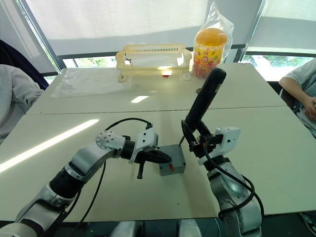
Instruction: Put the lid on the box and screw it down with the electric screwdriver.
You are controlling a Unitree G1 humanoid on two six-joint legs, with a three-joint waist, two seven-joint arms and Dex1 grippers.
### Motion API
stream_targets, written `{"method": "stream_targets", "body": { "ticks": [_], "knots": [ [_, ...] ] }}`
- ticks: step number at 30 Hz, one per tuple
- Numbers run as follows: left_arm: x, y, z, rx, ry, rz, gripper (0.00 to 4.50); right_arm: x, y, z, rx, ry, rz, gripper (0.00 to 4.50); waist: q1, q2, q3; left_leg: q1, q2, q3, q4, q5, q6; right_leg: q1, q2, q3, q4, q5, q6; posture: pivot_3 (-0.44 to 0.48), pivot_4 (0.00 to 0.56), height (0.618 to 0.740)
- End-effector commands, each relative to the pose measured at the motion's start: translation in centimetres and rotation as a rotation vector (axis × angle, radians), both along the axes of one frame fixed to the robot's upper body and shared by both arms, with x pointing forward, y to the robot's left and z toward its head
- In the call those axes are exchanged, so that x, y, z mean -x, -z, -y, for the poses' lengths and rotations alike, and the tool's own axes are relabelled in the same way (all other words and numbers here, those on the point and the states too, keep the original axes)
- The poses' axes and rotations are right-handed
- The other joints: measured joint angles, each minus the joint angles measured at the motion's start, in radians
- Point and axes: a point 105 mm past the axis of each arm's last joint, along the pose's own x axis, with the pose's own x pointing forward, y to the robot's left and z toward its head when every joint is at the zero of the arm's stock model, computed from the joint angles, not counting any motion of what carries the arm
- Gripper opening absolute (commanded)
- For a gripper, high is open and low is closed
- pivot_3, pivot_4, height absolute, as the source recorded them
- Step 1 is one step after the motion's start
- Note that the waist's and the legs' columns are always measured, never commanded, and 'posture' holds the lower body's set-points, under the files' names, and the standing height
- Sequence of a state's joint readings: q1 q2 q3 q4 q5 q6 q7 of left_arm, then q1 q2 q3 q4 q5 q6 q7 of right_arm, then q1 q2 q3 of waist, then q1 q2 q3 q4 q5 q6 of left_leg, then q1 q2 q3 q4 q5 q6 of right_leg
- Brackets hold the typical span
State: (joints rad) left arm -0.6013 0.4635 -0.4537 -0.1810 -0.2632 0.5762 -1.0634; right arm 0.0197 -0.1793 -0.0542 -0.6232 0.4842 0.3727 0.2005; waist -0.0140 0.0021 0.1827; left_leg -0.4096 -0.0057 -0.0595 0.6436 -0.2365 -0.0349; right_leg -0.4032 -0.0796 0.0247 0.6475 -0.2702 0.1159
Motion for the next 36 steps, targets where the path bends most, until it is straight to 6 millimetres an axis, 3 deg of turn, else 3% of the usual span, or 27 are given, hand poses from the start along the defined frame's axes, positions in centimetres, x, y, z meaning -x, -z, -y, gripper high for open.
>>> {"method": "stream_targets", "body": {
  "ticks": [1,10,19,36],
  "knots": [
    [-0.1,1.2,-0.5,-0.046,-0.027,-0.017,0.00,0.5,-1.6,-0.3,-0.008,-0.011,0.082,1.78,0.000,0.000,0.000,0.000,0.000,0.000,0.000,0.000,0.000,0.000,0.000,0.000,0.000,0.000,0.000,0.000,0.150,0.740],
    [-0.1,1.2,-0.5,-0.045,-0.028,-0.015,0.00,0.6,-0.7,-0.4,0.031,-0.006,0.065,1.78,0.000,0.000,0.000,0.000,0.000,0.000,0.000,0.000,0.000,0.000,0.000,0.000,0.000,0.000,0.000,0.000,0.150,0.740],
    [-0.1,1.3,-0.5,-0.044,-0.028,-0.015,0.00,0.3,0.3,-1.4,0.196,-0.027,0.097,1.78,0.000,-0.001,-0.001,0.001,0.000,0.000,0.000,0.000,0.000,0.001,0.000,0.000,0.000,0.000,0.000,0.000,0.150,0.740],
    [-0.3,1.6,-0.5,-0.052,-0.048,-0.029,0.00,0.0,2.2,-2.2,0.272,-0.033,0.084,1.78,0.000,-0.005,-0.003,0.003,0.000,-0.001,0.000,0.000,0.000,0.004,0.000,-0.001,-0.001,0.000,-0.001,0.000,0.150,0.740]
  ]
}}
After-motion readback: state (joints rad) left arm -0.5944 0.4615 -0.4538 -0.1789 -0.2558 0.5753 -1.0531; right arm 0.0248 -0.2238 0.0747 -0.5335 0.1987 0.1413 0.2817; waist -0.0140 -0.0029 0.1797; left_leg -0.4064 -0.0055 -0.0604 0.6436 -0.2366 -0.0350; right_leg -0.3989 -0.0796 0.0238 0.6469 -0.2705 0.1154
